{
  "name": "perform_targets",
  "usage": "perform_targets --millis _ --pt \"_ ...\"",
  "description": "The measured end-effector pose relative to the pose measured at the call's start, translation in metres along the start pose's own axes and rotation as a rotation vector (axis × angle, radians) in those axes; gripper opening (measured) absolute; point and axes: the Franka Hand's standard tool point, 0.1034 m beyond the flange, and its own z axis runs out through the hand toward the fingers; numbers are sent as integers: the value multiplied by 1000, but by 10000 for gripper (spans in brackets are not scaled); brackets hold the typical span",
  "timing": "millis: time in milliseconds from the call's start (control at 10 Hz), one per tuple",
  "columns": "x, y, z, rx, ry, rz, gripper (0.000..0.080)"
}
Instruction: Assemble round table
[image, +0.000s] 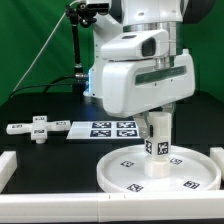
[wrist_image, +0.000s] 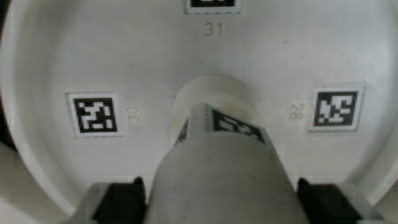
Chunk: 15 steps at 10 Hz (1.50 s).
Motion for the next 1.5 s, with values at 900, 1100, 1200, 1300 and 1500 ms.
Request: perform_targets --millis 900,1100,1200,1300,1500 --pt "-3 1 0 51 33 802 409" --pt "-5 -2 0 55 19 1051 409" --pt "-5 -2 0 59 13 1137 409" --pt "-5 -3 0 64 13 1256 409" --pt "-1 -6 0 63 28 1433 409"
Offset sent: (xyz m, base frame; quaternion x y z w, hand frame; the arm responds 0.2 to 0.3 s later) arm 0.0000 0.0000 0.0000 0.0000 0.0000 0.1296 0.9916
